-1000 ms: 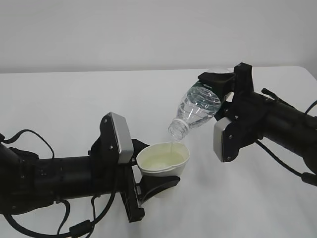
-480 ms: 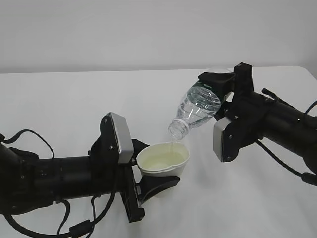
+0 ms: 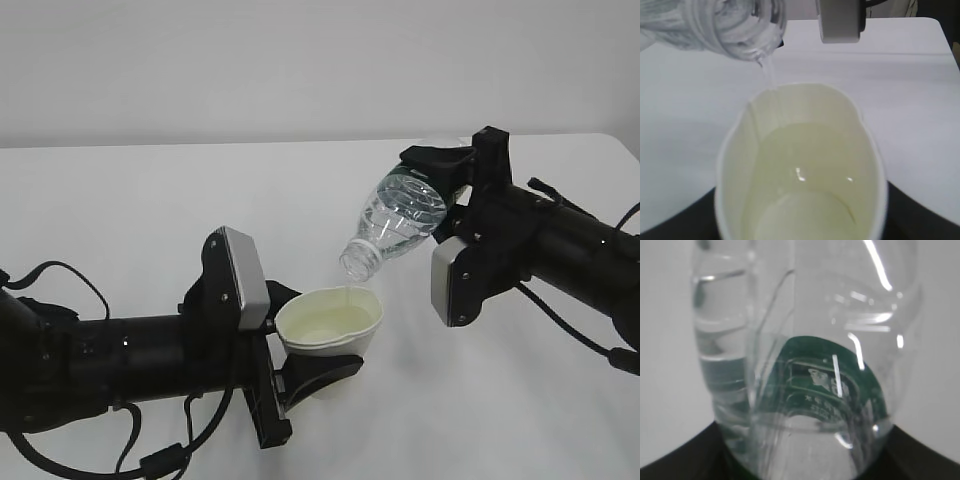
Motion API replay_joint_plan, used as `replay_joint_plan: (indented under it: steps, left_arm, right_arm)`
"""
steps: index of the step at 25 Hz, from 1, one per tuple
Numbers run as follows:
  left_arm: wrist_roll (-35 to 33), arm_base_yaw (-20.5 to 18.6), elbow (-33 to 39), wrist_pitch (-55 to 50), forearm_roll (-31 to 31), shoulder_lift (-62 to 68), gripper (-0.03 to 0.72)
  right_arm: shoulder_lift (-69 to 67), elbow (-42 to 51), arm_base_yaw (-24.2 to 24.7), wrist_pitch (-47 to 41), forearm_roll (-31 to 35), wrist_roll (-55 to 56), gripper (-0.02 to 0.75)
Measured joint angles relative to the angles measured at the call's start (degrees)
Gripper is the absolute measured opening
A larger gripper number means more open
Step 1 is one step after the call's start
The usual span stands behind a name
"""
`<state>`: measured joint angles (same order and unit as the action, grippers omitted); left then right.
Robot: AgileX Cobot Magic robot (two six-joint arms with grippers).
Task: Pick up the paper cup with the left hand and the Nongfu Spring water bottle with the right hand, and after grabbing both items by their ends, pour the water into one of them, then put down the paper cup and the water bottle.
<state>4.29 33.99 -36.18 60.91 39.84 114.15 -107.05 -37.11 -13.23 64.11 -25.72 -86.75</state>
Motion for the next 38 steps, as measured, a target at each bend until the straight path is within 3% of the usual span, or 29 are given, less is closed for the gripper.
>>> replay_joint_plan:
  steps: [38]
  left_arm:
    - [0.0, 0.0, 0.0, 0.0, 0.0, 0.0, 0.413]
  right_arm:
    - [0.2, 0.0, 0.0, 0.1, 0.0, 19.4, 0.437]
